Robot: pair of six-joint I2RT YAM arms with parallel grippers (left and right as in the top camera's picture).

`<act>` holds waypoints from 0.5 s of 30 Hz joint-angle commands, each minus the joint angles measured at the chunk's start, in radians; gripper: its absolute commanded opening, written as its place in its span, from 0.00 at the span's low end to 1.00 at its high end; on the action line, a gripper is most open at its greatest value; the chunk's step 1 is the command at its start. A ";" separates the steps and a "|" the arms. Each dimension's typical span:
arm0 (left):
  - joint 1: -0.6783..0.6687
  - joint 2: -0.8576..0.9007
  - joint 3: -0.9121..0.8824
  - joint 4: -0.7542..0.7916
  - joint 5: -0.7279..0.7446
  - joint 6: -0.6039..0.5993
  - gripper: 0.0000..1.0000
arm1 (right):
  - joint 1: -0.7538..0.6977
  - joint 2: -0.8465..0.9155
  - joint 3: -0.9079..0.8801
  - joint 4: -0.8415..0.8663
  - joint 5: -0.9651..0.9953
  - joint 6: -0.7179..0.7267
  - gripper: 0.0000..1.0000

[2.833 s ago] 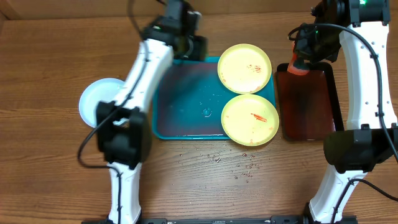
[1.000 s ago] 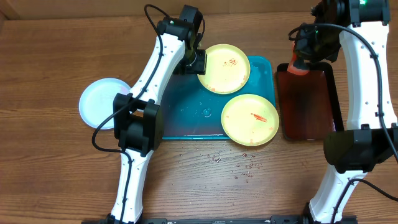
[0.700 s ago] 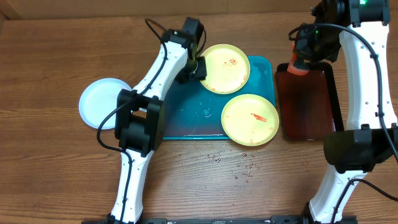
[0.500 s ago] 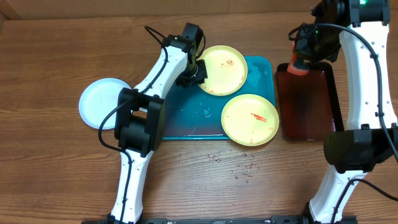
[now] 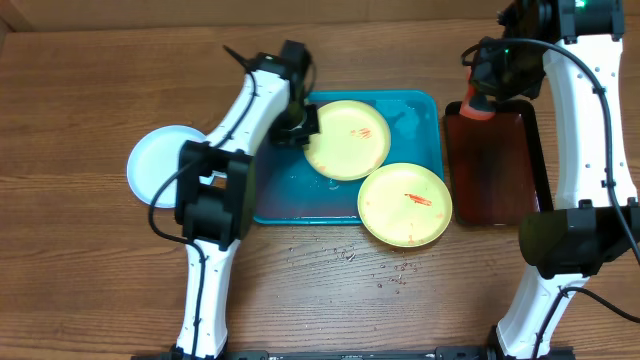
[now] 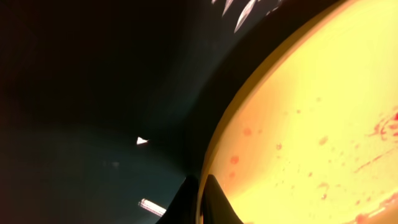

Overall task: Clean dirty plates on tray and stack at the side
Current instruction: 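Drag the yellow plate toward the tray center with the left gripper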

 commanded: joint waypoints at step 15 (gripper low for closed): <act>0.137 -0.012 0.032 -0.111 0.071 0.316 0.04 | 0.265 0.027 -0.285 0.345 -0.179 -0.006 0.04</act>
